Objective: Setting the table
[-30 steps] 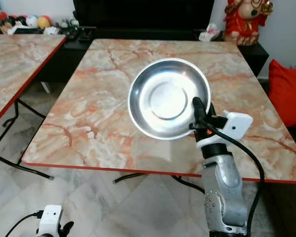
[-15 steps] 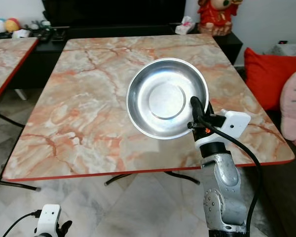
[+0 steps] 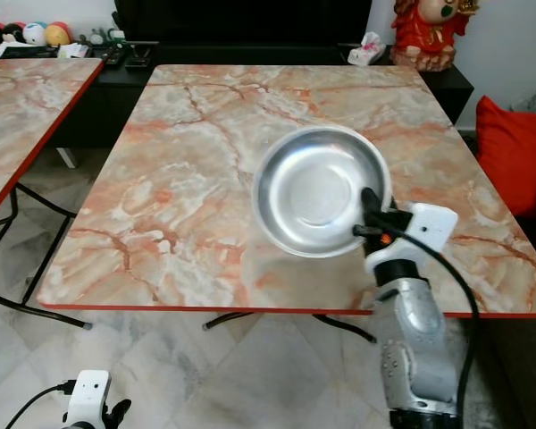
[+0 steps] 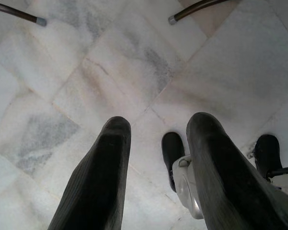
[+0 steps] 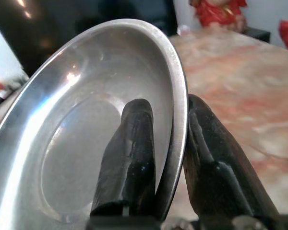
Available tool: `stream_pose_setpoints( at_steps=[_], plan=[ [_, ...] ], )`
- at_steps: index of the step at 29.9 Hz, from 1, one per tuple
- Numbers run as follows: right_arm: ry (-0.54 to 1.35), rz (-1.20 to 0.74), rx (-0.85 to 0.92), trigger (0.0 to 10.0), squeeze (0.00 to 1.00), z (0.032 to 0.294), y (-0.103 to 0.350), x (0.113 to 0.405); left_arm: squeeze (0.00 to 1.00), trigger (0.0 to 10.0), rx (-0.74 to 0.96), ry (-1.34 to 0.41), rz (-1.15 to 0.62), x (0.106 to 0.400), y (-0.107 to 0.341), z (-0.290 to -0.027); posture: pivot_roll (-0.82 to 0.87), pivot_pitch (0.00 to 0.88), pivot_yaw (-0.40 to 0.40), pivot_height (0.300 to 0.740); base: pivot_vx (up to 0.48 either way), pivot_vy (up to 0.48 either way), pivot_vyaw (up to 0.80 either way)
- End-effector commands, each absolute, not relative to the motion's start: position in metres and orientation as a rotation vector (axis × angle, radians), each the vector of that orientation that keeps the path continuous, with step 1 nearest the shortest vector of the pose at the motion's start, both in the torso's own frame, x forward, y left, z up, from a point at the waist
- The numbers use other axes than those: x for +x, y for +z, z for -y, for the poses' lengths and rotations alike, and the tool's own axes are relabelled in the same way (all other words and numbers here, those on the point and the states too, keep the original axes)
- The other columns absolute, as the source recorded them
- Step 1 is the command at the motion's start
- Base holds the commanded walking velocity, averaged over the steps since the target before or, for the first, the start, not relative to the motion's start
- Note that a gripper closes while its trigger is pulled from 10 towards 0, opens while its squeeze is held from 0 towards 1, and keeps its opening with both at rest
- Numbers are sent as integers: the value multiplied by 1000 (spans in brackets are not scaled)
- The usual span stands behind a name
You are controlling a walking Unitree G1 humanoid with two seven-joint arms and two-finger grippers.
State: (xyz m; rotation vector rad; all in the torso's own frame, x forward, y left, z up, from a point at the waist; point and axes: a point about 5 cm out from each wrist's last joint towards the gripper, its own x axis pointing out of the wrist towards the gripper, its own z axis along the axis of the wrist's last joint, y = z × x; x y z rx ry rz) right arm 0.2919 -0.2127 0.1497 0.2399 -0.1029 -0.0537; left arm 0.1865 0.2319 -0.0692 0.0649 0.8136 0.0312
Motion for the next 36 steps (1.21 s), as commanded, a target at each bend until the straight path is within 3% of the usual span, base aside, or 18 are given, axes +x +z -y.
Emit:
stream_pose_setpoints(
  at_steps=[1,13,36],
  plan=[
    [-60,76,238,10000,0,214,145,292,0,10000,51,33,-848,180,-73,-232,-50,79,22,740,0,0,0],
    [-74,-57,347,10000,0,212,121,291,0,10000,48,22,-858,179,-74,-230,-44,80,23,740,0,0,0],
    [-152,-177,336,10000,0,214,95,289,0,10000,46,19,-861,179,-75,-229,-44,83,24,740,0,0,0]
  ],
)
